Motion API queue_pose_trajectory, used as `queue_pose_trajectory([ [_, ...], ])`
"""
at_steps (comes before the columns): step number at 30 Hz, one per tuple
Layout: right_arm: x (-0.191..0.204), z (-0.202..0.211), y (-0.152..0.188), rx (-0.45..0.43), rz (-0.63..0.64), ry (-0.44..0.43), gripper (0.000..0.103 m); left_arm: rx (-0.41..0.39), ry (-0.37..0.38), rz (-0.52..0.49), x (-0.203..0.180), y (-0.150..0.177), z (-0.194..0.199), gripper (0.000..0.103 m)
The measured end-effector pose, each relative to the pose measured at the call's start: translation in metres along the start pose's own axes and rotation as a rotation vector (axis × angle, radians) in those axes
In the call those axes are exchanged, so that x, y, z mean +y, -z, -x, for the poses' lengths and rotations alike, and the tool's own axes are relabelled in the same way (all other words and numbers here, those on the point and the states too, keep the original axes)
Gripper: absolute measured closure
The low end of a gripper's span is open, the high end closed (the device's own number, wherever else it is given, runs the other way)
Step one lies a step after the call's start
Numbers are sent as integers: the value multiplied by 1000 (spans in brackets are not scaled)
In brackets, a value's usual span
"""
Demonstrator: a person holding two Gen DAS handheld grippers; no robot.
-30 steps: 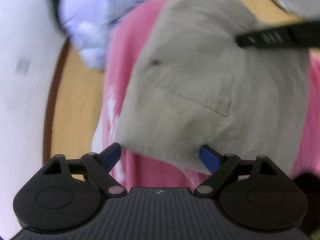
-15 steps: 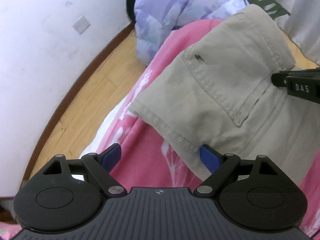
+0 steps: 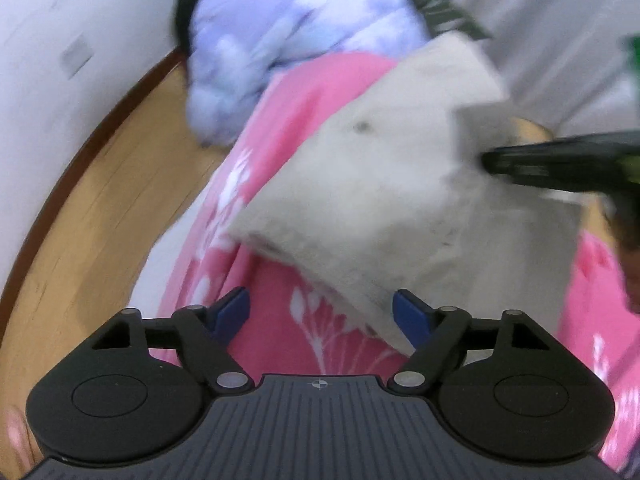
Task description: Fold clothes
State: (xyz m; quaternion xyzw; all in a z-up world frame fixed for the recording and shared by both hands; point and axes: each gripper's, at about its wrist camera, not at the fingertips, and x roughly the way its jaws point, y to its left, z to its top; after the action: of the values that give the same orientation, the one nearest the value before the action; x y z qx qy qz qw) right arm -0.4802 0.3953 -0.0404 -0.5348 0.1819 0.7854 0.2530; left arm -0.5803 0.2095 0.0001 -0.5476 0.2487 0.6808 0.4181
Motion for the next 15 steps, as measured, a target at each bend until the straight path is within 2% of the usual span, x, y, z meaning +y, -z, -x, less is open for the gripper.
queue_pose_trajectory([
  [4, 9, -2, 3, -7, -32, 49, 93, -114, 72, -106, 5, -9, 25, 24],
  [7, 12, -2, 9, -39, -45, 67, 93, -146, 49, -178, 5, -22, 18, 24],
  [11, 7, -1, 18, -92, -55, 45, 93, -70, -6, -217, 10, -30, -22, 23],
  [15, 3, 3, 28, -150, -22, 12, 93, -53, 12, -167, 13, -25, -31, 20],
])
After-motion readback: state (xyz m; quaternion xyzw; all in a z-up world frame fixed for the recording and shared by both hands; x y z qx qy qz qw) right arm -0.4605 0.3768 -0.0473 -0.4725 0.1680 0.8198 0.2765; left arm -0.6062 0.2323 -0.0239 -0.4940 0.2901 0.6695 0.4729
